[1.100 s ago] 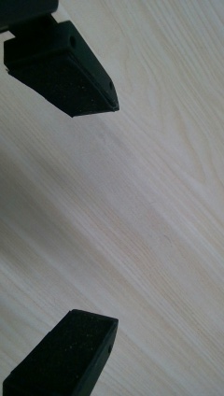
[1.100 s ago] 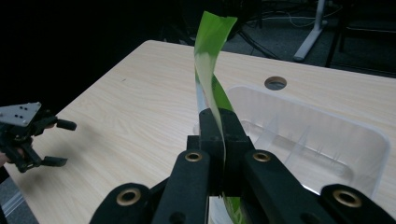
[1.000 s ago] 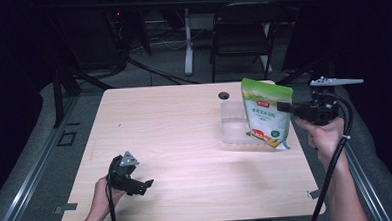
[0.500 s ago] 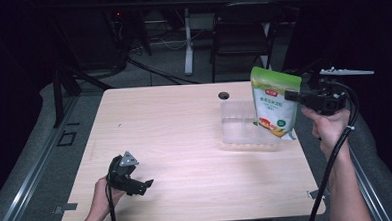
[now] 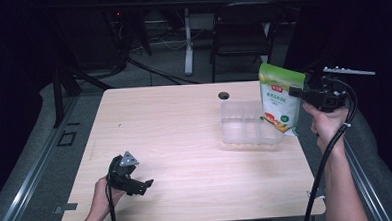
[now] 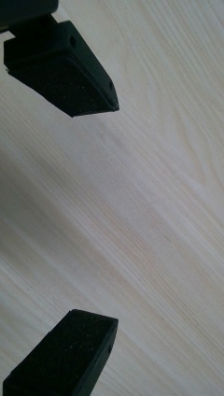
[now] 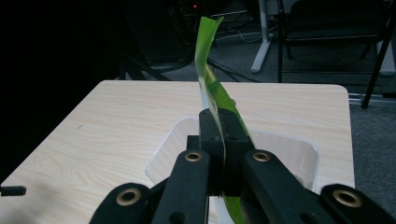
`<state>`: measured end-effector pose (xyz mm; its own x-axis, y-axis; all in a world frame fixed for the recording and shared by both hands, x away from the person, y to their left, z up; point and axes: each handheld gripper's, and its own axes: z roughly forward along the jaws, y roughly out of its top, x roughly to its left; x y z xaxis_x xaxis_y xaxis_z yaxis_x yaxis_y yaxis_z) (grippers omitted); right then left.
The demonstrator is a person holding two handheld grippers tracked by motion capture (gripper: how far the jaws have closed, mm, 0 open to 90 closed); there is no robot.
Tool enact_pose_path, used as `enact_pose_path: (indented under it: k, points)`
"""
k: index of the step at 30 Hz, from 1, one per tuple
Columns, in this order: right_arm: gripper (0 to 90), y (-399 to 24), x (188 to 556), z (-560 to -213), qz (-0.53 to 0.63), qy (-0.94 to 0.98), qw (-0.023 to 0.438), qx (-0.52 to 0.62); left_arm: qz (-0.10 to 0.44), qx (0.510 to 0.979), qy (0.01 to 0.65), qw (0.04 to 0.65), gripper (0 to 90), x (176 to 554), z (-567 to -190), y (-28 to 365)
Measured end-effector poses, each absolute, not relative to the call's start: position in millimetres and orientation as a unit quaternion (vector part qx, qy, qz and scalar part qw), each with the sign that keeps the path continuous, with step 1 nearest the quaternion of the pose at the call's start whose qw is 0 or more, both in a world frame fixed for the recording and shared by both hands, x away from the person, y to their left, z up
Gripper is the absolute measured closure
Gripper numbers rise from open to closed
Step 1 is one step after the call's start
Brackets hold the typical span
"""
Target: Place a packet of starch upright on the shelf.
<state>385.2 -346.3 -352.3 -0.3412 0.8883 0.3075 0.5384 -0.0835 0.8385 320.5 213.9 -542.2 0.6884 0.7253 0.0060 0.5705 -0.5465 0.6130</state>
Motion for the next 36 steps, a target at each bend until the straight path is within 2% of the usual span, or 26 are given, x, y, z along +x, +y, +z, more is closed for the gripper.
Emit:
enact_pose_path:
  k: [21, 36]
  points:
    - [90.0, -342, 400, -370, 0.492, 0.627, 0.187, 0.575, 0.131, 0.87, 0.37, 0.298, 0.5, 321, -542, 214]
    - [90.0, -332, 409, -383, 0.469, 0.625, 0.211, 0.587, 0.131, 0.871, 0.369, 0.297, 0.5, 321, -542, 214]
